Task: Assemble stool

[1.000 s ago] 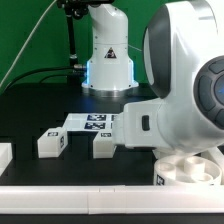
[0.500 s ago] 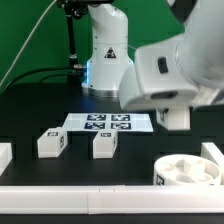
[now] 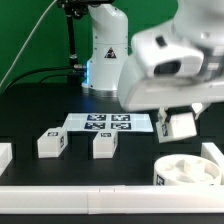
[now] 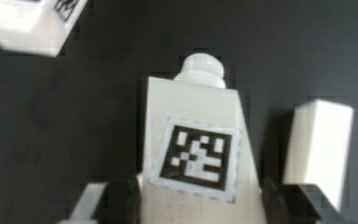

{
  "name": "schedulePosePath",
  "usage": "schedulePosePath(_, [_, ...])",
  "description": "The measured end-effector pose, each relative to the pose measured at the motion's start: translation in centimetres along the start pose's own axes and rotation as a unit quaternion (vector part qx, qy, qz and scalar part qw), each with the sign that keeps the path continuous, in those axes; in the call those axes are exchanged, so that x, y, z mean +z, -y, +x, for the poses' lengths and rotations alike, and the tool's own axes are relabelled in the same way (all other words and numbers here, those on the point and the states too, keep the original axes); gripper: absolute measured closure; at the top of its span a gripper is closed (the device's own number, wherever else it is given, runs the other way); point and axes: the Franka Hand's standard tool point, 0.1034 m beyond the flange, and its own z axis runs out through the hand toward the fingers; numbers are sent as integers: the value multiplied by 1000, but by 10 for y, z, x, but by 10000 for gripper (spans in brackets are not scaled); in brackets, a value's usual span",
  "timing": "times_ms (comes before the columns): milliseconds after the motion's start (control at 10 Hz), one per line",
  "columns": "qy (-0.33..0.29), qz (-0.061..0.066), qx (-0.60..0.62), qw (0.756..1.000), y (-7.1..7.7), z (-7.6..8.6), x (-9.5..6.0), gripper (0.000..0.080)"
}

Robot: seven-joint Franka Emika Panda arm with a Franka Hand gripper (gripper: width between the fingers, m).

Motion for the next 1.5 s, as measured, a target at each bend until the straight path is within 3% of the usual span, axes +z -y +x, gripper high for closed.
schedulePosePath(200, [-58,-12,-18,998,9,13,-33,477])
schedulePosePath(300, [-115,-12,-15,993,7,23,-33,477])
schedulePosePath(600, [-235,-24,-12,972,2,28,-35,477])
schedulePosePath(800, [-298,-33,-26,954,-8,31,-70,476])
schedulePosePath(900, [-362,-43,-29,931,-7,37,-84,476])
schedulePosePath(1100, [-407,-49,-26,912,-12,34,-71,476])
schedulePosePath(1300, [-402,-48,-27,914,-10,33,-69,476])
schedulePosePath(1500, [-400,-69,-62,912,7,31,-55,476])
